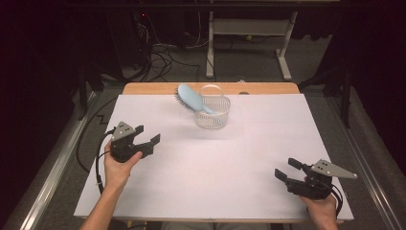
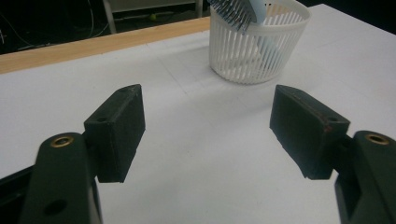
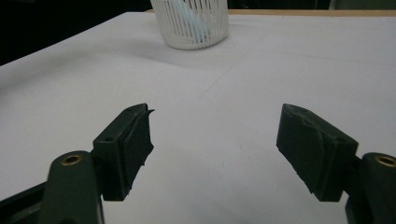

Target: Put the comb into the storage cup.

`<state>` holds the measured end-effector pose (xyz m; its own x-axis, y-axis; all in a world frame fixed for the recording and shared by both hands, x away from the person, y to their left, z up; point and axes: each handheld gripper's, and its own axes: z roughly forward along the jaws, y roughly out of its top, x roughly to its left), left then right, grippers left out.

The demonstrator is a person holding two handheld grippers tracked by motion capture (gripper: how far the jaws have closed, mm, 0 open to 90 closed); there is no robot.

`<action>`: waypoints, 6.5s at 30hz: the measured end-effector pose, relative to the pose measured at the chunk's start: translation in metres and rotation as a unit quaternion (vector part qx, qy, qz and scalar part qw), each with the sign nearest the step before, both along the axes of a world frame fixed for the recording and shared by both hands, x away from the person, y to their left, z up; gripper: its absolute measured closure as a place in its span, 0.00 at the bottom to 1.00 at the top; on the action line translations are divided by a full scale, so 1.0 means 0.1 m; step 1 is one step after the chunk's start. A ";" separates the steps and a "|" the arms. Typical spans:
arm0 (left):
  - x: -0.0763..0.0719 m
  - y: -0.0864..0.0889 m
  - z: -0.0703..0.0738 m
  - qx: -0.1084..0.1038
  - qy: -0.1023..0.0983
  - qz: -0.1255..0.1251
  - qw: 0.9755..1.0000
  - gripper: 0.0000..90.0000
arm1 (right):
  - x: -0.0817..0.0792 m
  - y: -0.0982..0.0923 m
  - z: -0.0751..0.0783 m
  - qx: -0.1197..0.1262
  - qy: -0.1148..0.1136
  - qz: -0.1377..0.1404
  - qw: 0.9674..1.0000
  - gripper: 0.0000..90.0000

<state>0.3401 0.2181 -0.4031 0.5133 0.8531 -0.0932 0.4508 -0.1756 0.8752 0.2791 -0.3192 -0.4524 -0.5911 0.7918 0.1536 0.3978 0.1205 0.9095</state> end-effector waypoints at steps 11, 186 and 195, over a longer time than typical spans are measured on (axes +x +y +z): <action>-0.06 0.03 -0.07 -0.002 0.004 0.000 1.000 0.31 | 0.00 0.00 0.00 0.000 0.000 -0.001 1.000 0.30; -0.52 0.17 -0.72 -0.002 0.020 0.037 0.999 0.31 | 0.00 -0.01 0.00 -0.002 0.001 -0.003 1.000 0.30; -0.55 0.18 -0.72 -0.003 0.018 0.034 0.999 0.31 | -0.01 -0.01 0.01 -0.002 0.000 -0.006 1.000 0.30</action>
<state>0.2852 0.2361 -0.4755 0.4497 0.8855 -0.1164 0.4926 -0.1373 0.8593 0.2782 -0.3205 -0.4518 -0.5822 0.7991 0.1501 0.3984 0.1194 0.9094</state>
